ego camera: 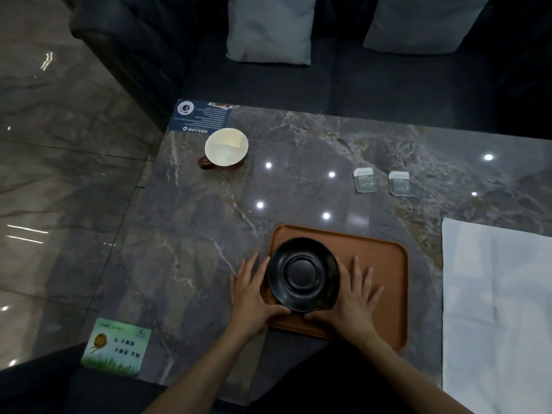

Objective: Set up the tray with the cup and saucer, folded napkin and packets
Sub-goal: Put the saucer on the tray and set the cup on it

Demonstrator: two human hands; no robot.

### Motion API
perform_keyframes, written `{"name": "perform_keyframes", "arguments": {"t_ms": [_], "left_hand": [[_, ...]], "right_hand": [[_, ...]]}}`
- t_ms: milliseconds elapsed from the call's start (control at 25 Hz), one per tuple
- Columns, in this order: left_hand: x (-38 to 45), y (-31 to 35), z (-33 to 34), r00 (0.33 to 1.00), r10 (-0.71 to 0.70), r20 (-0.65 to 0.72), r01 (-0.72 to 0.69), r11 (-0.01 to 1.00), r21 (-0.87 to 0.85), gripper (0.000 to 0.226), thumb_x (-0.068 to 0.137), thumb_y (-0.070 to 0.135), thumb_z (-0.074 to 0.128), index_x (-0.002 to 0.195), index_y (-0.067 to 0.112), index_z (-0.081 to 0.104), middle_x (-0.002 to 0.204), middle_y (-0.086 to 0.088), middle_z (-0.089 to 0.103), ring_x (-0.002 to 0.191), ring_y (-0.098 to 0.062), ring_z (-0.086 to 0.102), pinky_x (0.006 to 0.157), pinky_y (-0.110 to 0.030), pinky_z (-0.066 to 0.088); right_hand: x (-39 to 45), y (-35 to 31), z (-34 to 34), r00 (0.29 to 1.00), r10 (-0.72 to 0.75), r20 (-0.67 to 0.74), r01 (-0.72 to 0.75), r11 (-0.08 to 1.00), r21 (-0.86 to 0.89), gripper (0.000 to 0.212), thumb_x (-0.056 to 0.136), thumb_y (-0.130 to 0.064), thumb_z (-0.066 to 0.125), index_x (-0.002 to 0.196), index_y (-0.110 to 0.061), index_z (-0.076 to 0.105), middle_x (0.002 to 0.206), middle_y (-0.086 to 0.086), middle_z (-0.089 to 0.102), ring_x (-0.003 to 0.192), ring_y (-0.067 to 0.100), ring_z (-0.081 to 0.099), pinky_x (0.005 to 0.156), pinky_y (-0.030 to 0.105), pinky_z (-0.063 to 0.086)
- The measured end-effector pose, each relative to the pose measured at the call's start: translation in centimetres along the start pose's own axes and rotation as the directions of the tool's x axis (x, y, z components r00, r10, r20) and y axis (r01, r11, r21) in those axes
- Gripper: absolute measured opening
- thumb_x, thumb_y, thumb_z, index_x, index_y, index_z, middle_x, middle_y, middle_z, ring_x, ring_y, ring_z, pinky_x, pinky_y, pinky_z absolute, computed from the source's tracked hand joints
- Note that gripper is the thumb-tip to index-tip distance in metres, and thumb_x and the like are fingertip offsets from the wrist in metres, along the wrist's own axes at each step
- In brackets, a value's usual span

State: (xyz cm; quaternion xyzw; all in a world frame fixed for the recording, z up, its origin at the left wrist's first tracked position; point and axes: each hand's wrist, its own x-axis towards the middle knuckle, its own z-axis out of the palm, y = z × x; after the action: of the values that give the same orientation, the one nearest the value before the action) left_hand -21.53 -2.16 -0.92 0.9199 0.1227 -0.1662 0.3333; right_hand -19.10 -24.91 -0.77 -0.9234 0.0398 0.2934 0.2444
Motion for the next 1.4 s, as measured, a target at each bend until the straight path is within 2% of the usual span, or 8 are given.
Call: {"name": "perform_keyframes", "arguments": {"t_ms": [240, 560, 680, 880, 1040, 1200, 1280, 1400], "left_hand": [[0.0, -0.9, 0.1, 1.0, 0.022, 0.008, -0.023, 0.997, 0.072, 0.123, 0.049, 0.062, 0.082, 0.15, 0.037, 0.018, 0.162, 0.006, 0.014, 0.149, -0.015, -0.002, 0.118, -0.045, -0.006], [-0.1, -2.0, 0.0, 0.997, 0.073, 0.04, -0.077, 0.99, 0.117, 0.12, 0.05, 0.078, 0.066, 0.148, 0.044, 0.005, 0.161, 0.012, 0.009, 0.147, -0.007, -0.008, 0.117, -0.039, -0.01], [-0.1, -2.2, -0.1, 0.995, 0.074, 0.06, -0.081, 0.989, 0.121, 0.121, 0.051, 0.078, 0.065, 0.151, 0.04, 0.007, 0.162, 0.01, 0.009, 0.147, -0.007, -0.008, 0.118, -0.04, -0.009], [-0.1, -1.7, -0.7, 0.994, 0.053, 0.092, -0.067, 0.986, 0.15, 0.123, 0.052, 0.072, 0.07, 0.152, 0.036, 0.008, 0.163, 0.007, 0.01, 0.149, -0.012, -0.001, 0.119, -0.042, -0.003], [-1.1, -0.9, -1.4, 0.993, -0.049, 0.112, 0.029, 0.984, 0.174, 0.123, 0.057, 0.069, 0.074, 0.154, 0.031, 0.007, 0.163, 0.004, 0.009, 0.149, -0.016, 0.007, 0.12, -0.047, 0.004], [-2.9, -0.5, -2.5, 0.978, -0.104, 0.179, 0.058, 0.967, 0.248, 0.108, 0.066, 0.071, 0.069, 0.153, 0.027, 0.02, 0.162, 0.001, 0.015, 0.147, -0.02, 0.018, 0.12, -0.048, 0.013], [-3.3, -0.4, -3.4, 0.968, -0.121, 0.221, 0.062, 0.964, 0.257, 0.096, 0.072, 0.066, 0.069, 0.149, 0.025, 0.032, 0.157, -0.005, 0.029, 0.142, -0.023, 0.03, 0.117, -0.044, 0.025], [-3.4, -0.3, -4.9, 0.963, -0.108, 0.249, 0.06, 0.979, 0.193, 0.066, 0.076, 0.056, 0.072, 0.131, 0.024, 0.057, 0.135, -0.005, 0.057, 0.119, -0.021, 0.055, 0.101, -0.031, 0.043]], "right_hand": [[-0.3, -0.1, 0.8, 1.0, 0.027, -0.008, -0.027, 0.998, -0.054, 0.14, 0.036, -0.087, 0.064, 0.143, -0.049, -0.017, 0.16, -0.006, -0.028, 0.142, 0.027, -0.035, 0.109, 0.066, -0.018], [-0.6, 0.1, 1.5, 0.999, 0.009, -0.038, -0.013, 0.995, -0.1, 0.14, 0.036, -0.098, 0.049, 0.142, -0.048, -0.027, 0.16, -0.004, -0.028, 0.139, 0.026, -0.039, 0.108, 0.066, -0.019], [-0.6, 0.1, 1.6, 1.0, 0.007, -0.025, -0.01, 0.993, -0.116, 0.139, 0.038, -0.096, 0.051, 0.142, -0.048, -0.027, 0.16, -0.003, -0.028, 0.142, 0.029, -0.035, 0.107, 0.066, -0.02], [-0.6, 0.7, 0.5, 1.0, -0.019, 0.017, 0.021, 0.991, -0.131, 0.134, 0.048, -0.084, 0.063, 0.144, -0.046, -0.023, 0.161, -0.004, -0.026, 0.146, 0.032, -0.027, 0.113, 0.066, -0.009], [-1.6, 2.1, -1.3, 0.997, -0.05, 0.059, 0.06, 0.983, -0.171, 0.126, 0.055, -0.085, 0.056, 0.153, -0.036, -0.006, 0.165, -0.002, -0.013, 0.15, 0.031, -0.014, 0.118, 0.058, 0.0], [-2.9, 3.4, -3.3, 0.989, -0.129, 0.069, 0.145, 0.931, -0.335, 0.085, 0.078, -0.073, 0.052, 0.148, -0.032, 0.028, 0.164, 0.001, 0.012, 0.151, 0.031, 0.003, 0.117, 0.055, 0.013], [-3.4, 3.6, -4.5, 0.985, -0.163, 0.063, 0.174, 0.91, -0.376, 0.065, 0.084, -0.067, 0.05, 0.139, -0.033, 0.042, 0.157, 0.002, 0.03, 0.146, 0.029, 0.021, 0.114, 0.051, 0.023], [-3.8, 3.2, -6.2, 0.983, -0.173, 0.065, 0.185, 0.903, -0.388, 0.049, 0.087, -0.062, 0.049, 0.126, -0.032, 0.054, 0.136, 0.001, 0.054, 0.126, 0.025, 0.047, 0.1, 0.04, 0.039]]}}
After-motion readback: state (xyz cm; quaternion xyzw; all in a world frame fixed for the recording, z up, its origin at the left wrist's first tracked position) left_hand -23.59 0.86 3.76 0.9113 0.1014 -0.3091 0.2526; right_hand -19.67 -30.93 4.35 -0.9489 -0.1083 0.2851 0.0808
